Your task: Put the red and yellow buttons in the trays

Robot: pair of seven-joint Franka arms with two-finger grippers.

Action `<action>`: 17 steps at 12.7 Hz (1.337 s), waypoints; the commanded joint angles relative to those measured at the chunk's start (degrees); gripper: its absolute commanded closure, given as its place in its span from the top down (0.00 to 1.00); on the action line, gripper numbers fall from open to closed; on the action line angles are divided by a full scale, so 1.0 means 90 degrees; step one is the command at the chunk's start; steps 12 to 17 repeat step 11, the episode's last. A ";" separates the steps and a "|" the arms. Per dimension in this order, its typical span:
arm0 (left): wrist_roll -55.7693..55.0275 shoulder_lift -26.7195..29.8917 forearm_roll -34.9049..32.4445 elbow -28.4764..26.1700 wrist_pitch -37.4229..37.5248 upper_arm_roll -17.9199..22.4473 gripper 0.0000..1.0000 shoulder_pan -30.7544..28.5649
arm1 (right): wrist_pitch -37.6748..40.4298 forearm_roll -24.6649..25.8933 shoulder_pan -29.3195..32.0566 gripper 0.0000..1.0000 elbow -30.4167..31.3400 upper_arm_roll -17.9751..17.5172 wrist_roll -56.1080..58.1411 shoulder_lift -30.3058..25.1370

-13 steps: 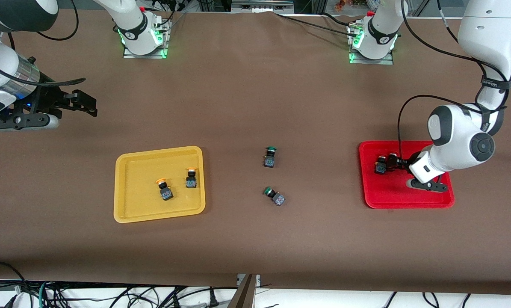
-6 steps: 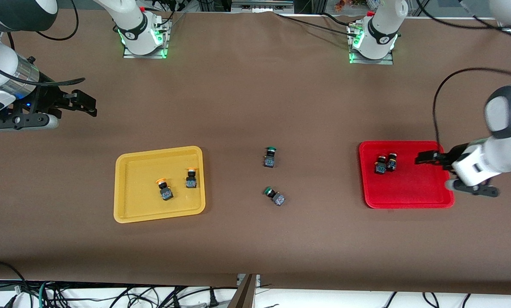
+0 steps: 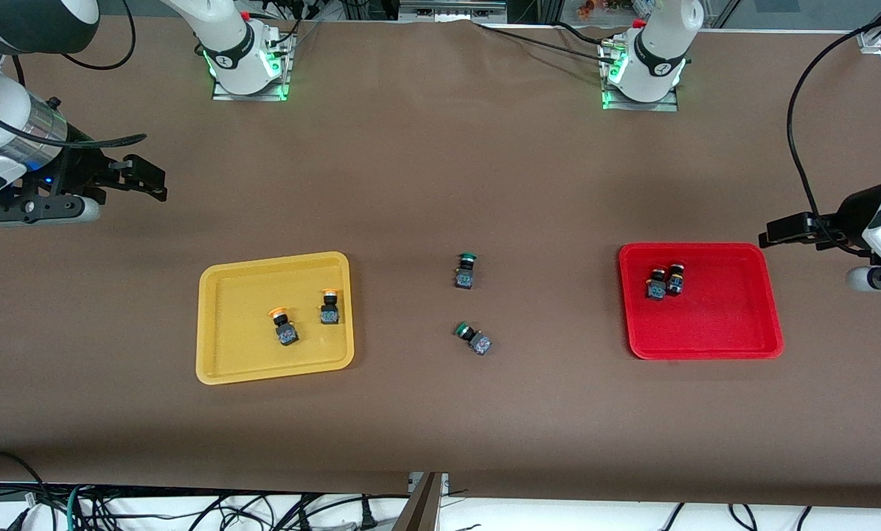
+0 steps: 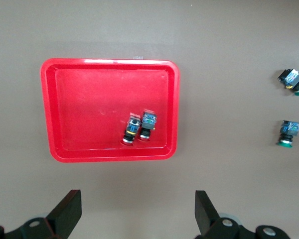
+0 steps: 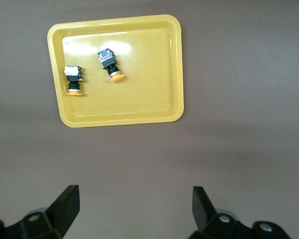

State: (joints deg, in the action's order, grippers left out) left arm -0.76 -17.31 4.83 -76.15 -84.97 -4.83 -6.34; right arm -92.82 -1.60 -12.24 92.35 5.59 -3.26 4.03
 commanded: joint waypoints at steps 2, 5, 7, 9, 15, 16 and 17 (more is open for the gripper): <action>-0.0218 0.0602 -0.0087 -0.0394 0.0271 0.0312 1.00 0.0586 | 0.0138 0.0041 0.0041 1.00 -0.0153 -0.0016 0.0119 0.0050; -0.0169 0.1472 -0.0097 -0.1350 0.0212 0.0507 1.00 0.0958 | 0.0138 0.0051 0.0041 1.00 -0.0153 -0.0016 0.0119 0.0050; -0.0159 0.2018 -0.0145 -0.1868 0.0212 0.0527 1.00 0.1133 | 0.0138 0.0041 0.0041 1.00 -0.0153 -0.0016 0.0119 0.0059; -0.0159 0.2089 -0.0962 -0.1939 0.0212 0.0517 1.00 0.1348 | 0.0138 0.0051 0.0041 1.00 -0.0153 -0.0016 0.0119 0.0059; -0.0159 0.2099 -0.0966 -0.1939 0.0037 0.0507 1.00 0.1262 | 0.0138 0.0050 0.0041 1.00 -0.0153 -0.0016 0.0119 0.0059; -0.0159 0.2099 -0.0966 -0.1939 0.0037 0.0507 1.00 0.1262 | 0.0138 0.0050 0.0041 1.00 -0.0153 -0.0016 0.0119 0.0059; -0.0159 0.2099 -0.0966 -0.1939 0.0037 0.0507 1.00 0.1262 | 0.0138 0.0050 0.0041 1.00 -0.0153 -0.0016 0.0119 0.0059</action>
